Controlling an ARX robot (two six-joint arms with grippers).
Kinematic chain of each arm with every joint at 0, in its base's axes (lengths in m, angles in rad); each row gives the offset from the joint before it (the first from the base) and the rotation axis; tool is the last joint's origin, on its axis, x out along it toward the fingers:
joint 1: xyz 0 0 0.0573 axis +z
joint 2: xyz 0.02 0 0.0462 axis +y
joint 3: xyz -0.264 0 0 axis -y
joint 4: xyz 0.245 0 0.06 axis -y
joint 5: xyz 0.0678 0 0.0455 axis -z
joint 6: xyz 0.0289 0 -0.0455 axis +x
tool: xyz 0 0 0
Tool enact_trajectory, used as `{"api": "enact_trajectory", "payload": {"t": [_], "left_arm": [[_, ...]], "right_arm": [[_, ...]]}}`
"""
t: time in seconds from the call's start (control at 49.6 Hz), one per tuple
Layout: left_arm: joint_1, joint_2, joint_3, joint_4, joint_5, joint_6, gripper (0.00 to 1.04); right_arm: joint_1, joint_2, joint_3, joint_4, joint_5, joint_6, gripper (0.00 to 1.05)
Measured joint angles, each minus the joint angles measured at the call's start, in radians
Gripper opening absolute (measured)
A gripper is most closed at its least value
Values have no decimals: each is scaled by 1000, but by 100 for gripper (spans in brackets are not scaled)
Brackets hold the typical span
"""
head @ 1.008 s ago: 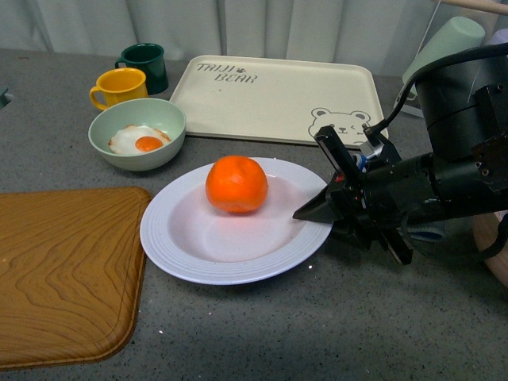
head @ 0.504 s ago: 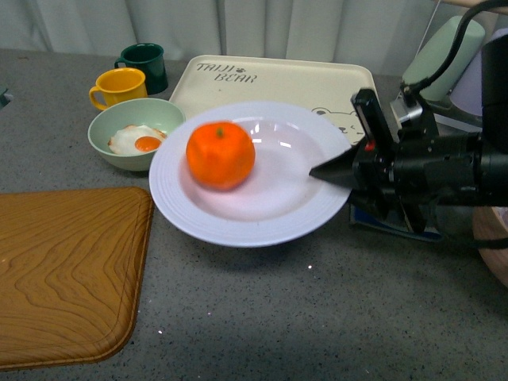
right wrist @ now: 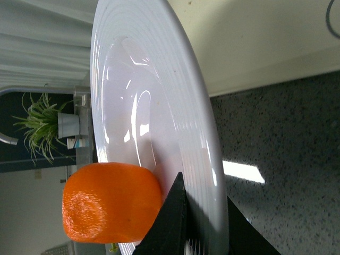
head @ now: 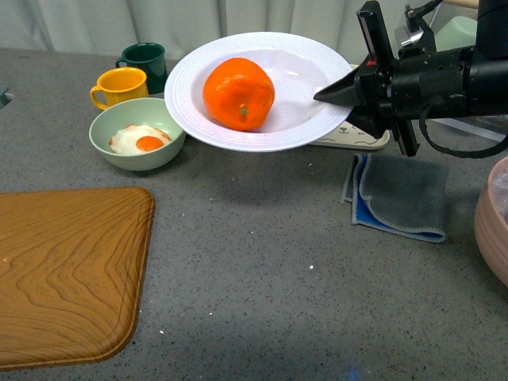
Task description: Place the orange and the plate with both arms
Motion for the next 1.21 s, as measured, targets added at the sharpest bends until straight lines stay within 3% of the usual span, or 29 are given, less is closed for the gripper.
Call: {"api": "enact_trajectory", "payload": {"t": [0.968, 1.21], "left_arm": [[0, 0, 0, 0, 0, 0, 98], [0, 0, 0, 0, 0, 0, 98]], "right_arm": [[-46, 538, 844, -383, 1, -18, 4], [-44, 616, 964, -475, 15, -38, 4]]}}
